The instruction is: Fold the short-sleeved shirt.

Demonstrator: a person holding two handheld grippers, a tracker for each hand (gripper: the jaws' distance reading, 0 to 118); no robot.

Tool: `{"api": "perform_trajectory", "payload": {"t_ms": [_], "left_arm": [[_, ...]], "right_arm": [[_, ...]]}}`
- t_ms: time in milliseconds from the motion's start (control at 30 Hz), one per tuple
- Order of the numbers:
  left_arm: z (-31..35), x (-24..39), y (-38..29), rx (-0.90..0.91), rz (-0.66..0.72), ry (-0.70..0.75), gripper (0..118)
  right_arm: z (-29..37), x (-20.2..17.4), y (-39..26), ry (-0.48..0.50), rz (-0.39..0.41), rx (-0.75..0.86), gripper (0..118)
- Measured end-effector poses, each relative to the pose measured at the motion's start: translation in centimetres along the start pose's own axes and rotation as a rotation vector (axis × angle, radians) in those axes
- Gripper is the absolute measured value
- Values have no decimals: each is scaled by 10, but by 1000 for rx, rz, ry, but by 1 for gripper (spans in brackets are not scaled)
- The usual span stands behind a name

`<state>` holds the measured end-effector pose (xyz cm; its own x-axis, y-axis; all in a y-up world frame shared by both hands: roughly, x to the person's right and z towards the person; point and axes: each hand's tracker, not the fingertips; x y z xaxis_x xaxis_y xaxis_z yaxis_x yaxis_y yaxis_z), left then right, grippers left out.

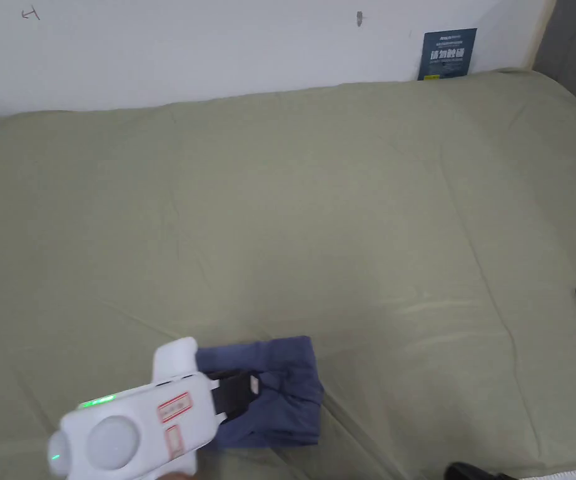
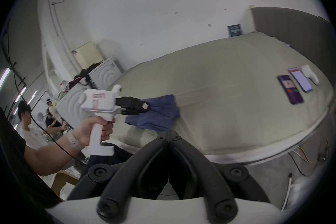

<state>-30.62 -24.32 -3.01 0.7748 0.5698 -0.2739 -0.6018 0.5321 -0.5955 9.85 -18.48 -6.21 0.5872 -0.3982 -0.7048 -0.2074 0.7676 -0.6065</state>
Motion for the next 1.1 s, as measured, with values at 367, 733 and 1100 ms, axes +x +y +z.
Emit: {"api": "perform_trajectory", "payload": {"t_ms": [367, 733, 1100], "left_arm": [[119, -56, -15, 118, 34, 55, 11], [-1, -163, 26, -199, 323, -342, 103], [-103, -143, 37, -296, 325, -491, 103]], "right_arm": [[-260, 33, 29, 199, -235, -314, 0], [-280, 63, 14, 180, -281, -399, 0], [-281, 69, 13, 211, -260, -397, 0]]}}
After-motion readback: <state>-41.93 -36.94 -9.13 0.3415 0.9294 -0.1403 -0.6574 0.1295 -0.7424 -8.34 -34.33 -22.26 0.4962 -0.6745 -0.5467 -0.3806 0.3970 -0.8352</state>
